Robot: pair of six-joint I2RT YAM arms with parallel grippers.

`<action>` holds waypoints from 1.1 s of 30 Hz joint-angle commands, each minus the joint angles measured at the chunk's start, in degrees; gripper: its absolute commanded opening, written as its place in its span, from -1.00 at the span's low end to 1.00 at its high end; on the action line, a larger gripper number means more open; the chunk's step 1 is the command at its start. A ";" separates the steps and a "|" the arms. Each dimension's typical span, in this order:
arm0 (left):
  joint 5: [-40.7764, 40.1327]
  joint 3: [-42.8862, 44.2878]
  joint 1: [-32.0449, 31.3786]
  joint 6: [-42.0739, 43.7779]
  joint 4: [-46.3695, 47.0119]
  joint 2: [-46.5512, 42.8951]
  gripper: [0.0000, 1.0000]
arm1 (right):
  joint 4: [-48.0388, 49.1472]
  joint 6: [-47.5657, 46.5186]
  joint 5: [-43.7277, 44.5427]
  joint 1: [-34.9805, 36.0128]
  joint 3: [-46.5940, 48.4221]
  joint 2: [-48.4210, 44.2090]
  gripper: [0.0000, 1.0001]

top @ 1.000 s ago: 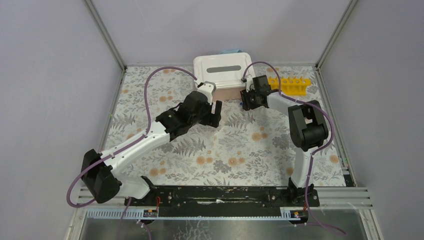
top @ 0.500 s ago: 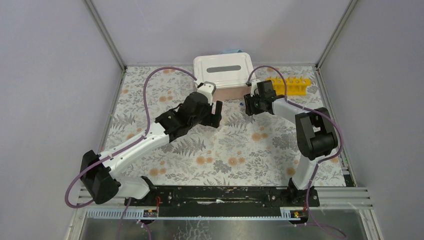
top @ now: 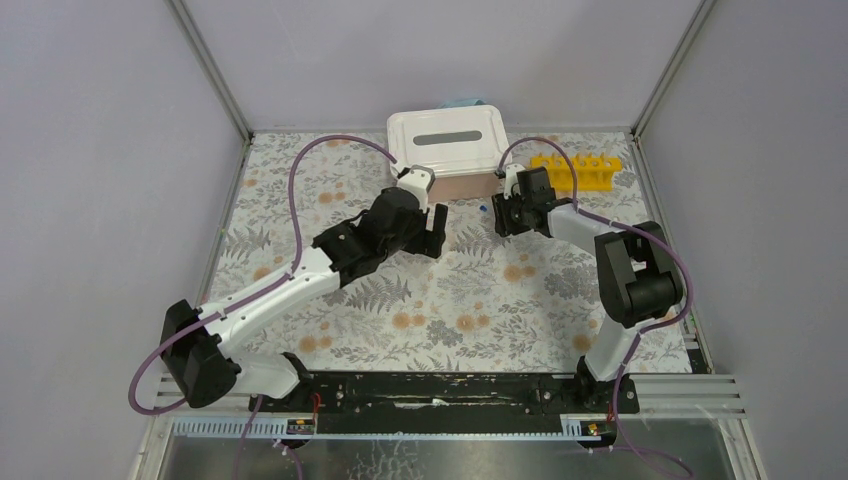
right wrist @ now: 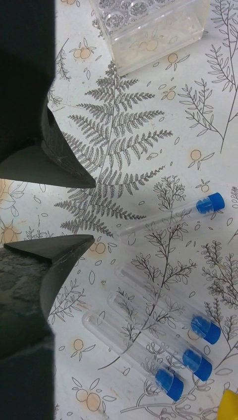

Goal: Organize the chemistry lab equipment
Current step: Move the storage box to the center of the board.

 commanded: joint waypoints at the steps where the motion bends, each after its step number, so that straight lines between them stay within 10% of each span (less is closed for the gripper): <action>1: -1.94 -0.13 -0.72 -0.45 2.99 -1.44 0.77 | 2.39 -1.13 2.05 0.21 1.94 0.79 -0.08; 33: -1.27 -8.70 -0.98 2.07 12.46 -4.11 0.78 | -6.14 -1.93 1.58 1.58 12.81 11.11 -0.26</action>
